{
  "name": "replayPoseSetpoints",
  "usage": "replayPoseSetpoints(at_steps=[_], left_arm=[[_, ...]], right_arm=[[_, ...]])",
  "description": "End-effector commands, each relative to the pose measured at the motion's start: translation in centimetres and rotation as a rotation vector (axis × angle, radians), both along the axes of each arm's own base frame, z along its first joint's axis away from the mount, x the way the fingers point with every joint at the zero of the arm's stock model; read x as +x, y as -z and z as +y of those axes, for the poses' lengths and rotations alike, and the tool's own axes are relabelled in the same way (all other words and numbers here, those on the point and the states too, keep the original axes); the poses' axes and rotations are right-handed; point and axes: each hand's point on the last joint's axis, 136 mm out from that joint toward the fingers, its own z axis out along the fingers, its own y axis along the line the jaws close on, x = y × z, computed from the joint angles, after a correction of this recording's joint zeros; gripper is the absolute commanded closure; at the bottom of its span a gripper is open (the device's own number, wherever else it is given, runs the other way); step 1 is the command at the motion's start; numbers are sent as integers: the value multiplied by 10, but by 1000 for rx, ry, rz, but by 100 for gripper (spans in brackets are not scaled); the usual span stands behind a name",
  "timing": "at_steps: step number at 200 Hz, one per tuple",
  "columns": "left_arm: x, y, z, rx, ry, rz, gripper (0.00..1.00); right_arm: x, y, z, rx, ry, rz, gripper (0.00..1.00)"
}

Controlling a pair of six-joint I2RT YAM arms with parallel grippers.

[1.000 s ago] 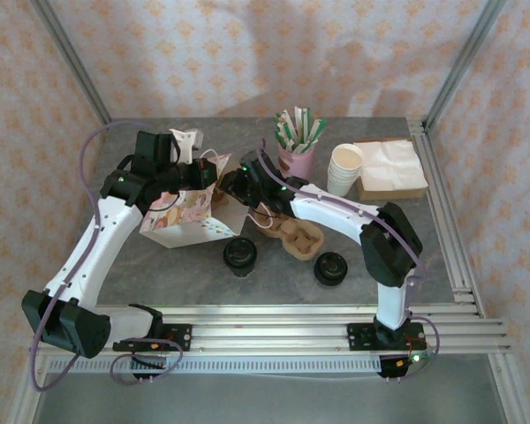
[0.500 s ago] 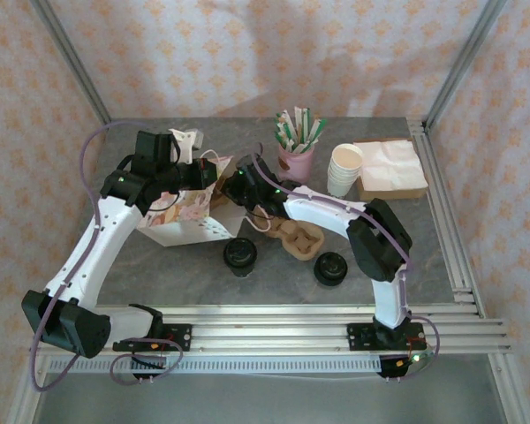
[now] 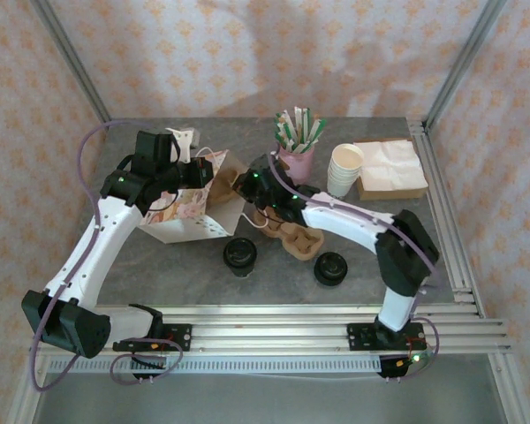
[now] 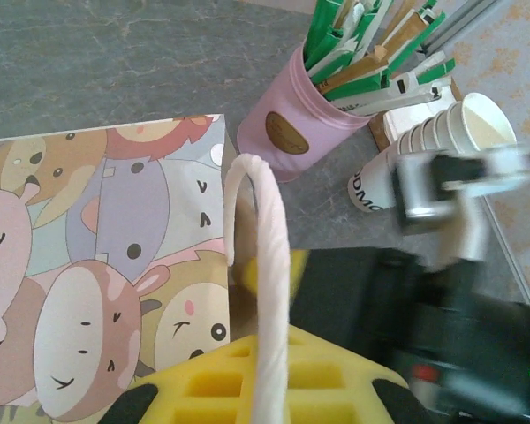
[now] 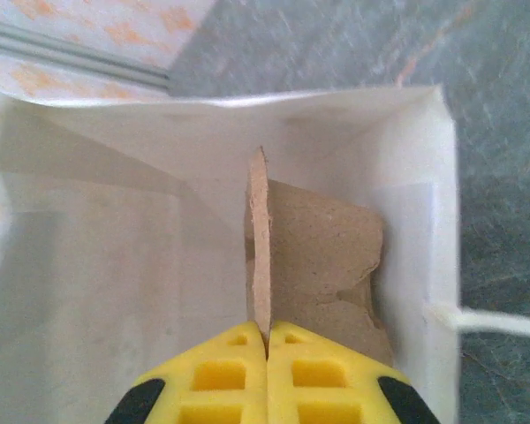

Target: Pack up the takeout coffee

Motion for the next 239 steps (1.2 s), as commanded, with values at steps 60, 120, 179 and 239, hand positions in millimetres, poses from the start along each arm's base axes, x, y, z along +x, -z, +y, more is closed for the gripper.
replayPoseSetpoints(at_steps=[60, 120, 179, 239], left_arm=[[8, -41, 17, 53, -86, -153, 94], [12, -53, 36, 71, -210, -195, 93], [18, -41, 46, 104, -265, -154, 94], [19, -34, 59, 152, -326, -136, 94]], right_arm=[[-29, -129, -98, -58, 167, -337, 100], [-67, -90, -175, -159, 300, -238, 100], [-82, -25, -207, 45, 496, -99, 100], [-90, -38, -224, 197, 578, -120, 100]])
